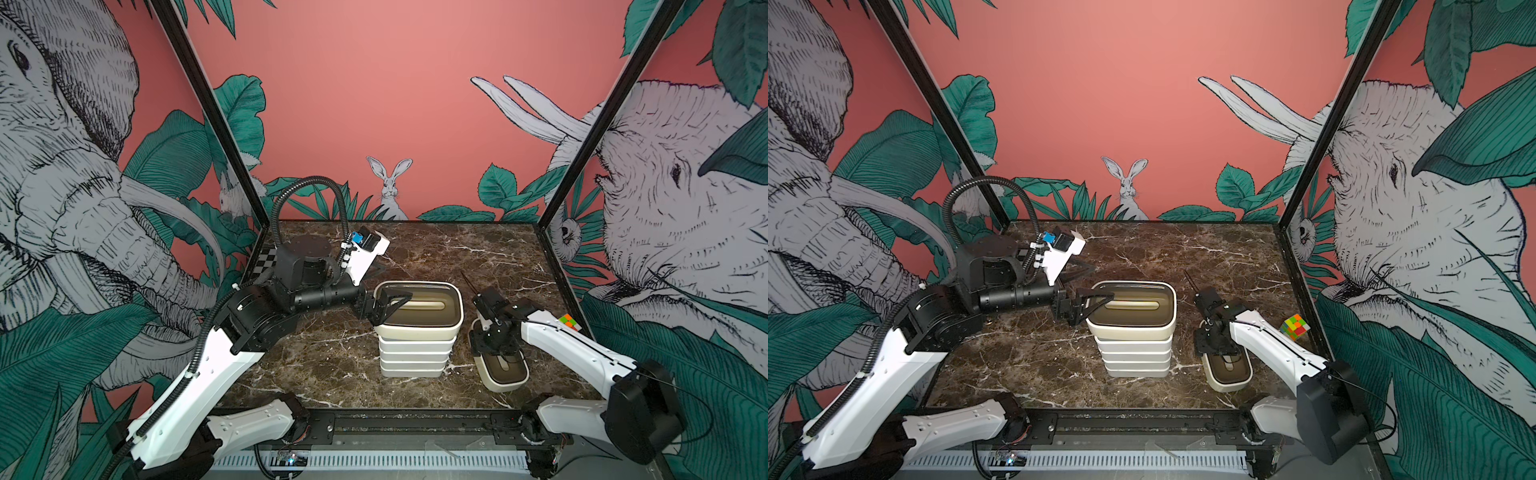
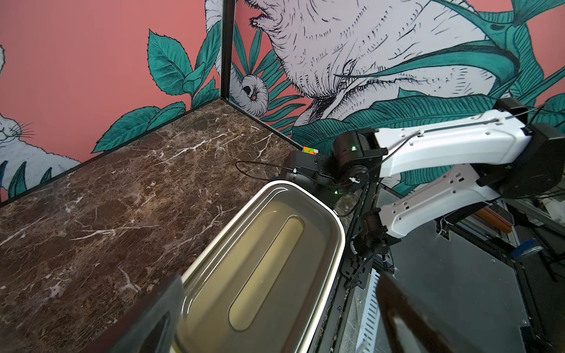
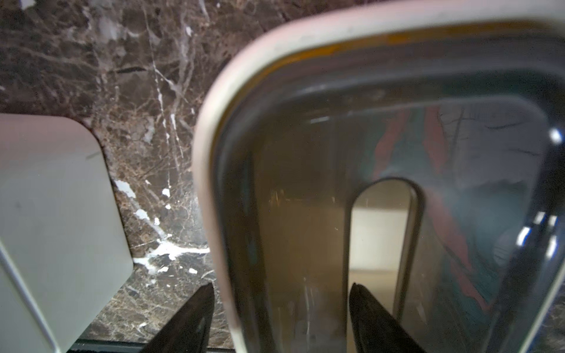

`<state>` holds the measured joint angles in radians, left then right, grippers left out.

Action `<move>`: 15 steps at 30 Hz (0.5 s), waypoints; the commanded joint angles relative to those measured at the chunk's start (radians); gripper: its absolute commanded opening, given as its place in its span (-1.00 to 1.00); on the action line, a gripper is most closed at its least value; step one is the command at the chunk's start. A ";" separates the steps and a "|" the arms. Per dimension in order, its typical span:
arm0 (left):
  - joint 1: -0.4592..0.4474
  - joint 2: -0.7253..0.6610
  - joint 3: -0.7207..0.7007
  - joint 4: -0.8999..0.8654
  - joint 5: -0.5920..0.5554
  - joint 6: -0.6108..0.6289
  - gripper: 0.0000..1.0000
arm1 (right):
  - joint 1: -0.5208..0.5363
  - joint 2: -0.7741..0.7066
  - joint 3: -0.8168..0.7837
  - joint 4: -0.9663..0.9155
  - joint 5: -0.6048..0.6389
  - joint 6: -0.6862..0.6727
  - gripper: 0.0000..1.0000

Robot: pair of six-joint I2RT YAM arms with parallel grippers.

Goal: Stack the tissue boxes
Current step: Pick up the tissue box from the center of the board.

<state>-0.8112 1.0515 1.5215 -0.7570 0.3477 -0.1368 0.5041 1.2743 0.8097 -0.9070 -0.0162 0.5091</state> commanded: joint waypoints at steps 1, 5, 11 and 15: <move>-0.002 -0.011 0.012 -0.001 -0.014 0.009 0.99 | 0.001 0.020 0.010 -0.009 0.044 0.007 0.39; -0.001 -0.006 0.019 -0.007 -0.027 0.015 0.99 | 0.001 0.028 0.004 -0.006 0.058 0.013 0.16; -0.002 -0.009 0.025 -0.004 -0.057 0.019 0.99 | -0.018 -0.004 0.051 -0.034 0.093 -0.029 -0.08; 0.000 0.007 0.045 -0.023 -0.126 0.043 0.99 | -0.103 -0.009 0.135 -0.061 0.039 -0.106 -0.08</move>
<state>-0.8108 1.0557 1.5322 -0.7616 0.2779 -0.1257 0.4530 1.2922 0.8700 -0.9379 0.0269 0.4667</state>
